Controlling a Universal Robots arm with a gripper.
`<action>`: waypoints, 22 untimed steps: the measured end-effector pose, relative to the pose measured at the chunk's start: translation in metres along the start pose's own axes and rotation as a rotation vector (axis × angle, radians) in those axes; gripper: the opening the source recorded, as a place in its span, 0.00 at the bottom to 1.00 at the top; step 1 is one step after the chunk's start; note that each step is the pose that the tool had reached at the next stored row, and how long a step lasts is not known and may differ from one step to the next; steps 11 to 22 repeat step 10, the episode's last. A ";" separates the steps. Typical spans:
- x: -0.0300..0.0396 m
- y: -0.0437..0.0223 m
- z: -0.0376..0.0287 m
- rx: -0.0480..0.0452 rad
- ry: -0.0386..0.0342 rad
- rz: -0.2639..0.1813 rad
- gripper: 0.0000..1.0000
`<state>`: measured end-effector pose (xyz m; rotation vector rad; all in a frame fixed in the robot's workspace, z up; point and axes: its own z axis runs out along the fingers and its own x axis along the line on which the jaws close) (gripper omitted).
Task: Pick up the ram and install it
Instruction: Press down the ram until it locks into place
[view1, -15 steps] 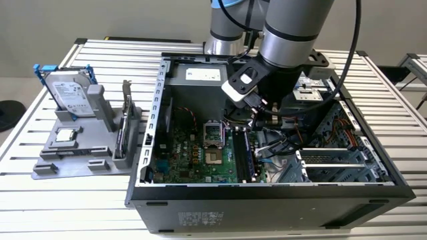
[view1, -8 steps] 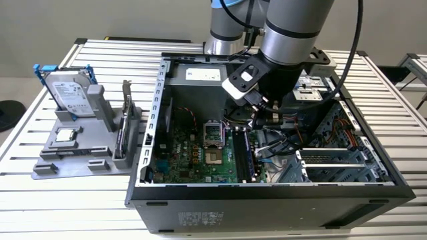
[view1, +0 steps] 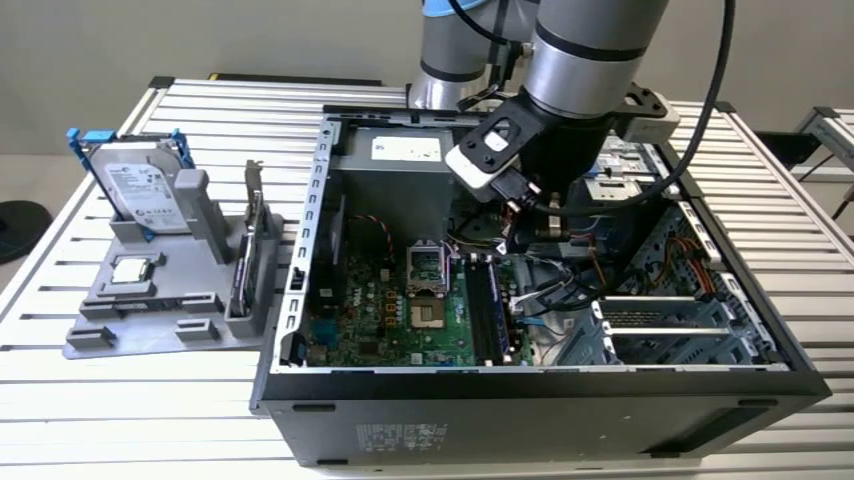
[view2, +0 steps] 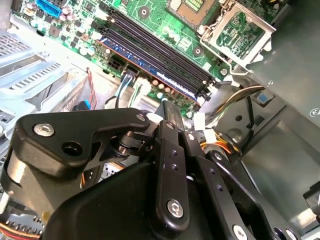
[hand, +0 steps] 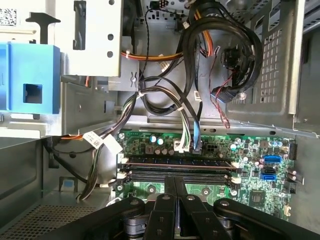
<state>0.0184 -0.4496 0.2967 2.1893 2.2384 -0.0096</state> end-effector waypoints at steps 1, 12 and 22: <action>0.0000 0.0000 0.0000 0.0000 0.0000 0.000 0.00; 0.0000 0.0000 -0.0001 0.0000 0.0002 0.000 0.00; 0.0000 0.0000 -0.0001 0.0000 0.0002 0.000 0.00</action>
